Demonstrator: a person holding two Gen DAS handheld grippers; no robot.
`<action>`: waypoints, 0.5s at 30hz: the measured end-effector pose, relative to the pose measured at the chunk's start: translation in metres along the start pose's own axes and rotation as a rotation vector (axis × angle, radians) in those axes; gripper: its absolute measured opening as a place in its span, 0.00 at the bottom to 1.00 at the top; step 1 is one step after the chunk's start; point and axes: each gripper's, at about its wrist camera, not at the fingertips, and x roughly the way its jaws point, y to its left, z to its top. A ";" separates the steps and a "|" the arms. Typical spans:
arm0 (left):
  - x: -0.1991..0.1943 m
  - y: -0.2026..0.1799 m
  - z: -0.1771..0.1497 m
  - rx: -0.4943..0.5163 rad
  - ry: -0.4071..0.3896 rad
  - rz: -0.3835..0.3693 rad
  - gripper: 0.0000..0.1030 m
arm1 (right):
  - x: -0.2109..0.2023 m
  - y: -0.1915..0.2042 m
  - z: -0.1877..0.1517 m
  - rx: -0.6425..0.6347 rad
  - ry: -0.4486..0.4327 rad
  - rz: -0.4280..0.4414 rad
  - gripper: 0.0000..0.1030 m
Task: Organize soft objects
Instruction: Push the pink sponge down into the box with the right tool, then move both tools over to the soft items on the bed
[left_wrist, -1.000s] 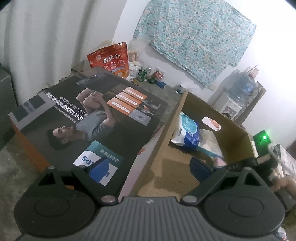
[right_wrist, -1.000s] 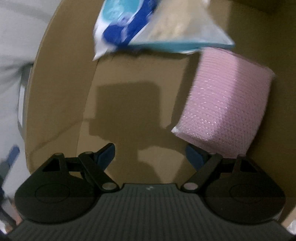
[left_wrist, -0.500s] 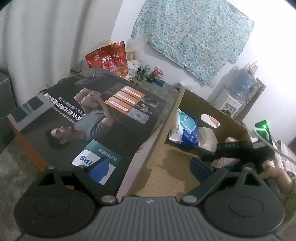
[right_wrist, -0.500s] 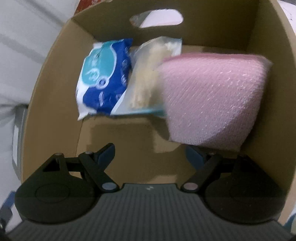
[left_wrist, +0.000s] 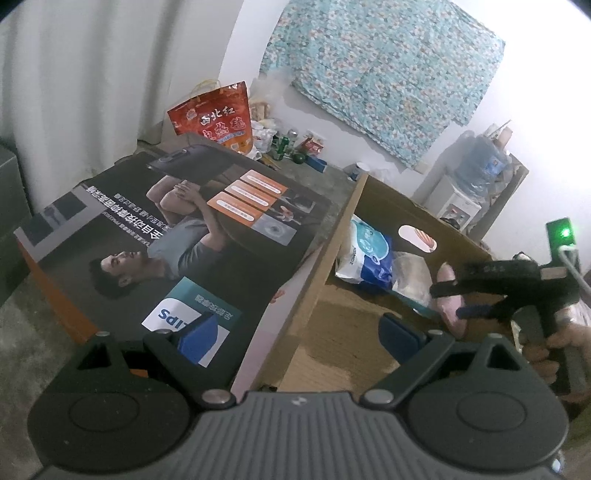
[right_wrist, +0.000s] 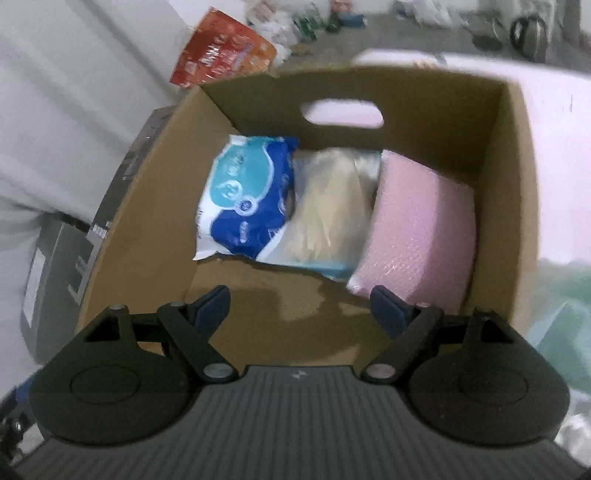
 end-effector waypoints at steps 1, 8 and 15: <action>0.000 0.001 0.000 0.000 0.000 -0.002 0.92 | -0.005 0.002 0.001 -0.014 -0.012 -0.008 0.80; -0.003 0.000 0.001 0.004 -0.005 -0.011 0.92 | 0.006 0.004 0.016 -0.053 -0.048 -0.071 0.79; -0.008 0.001 0.002 0.006 -0.011 -0.005 0.92 | 0.061 -0.006 0.043 0.056 -0.024 -0.047 0.62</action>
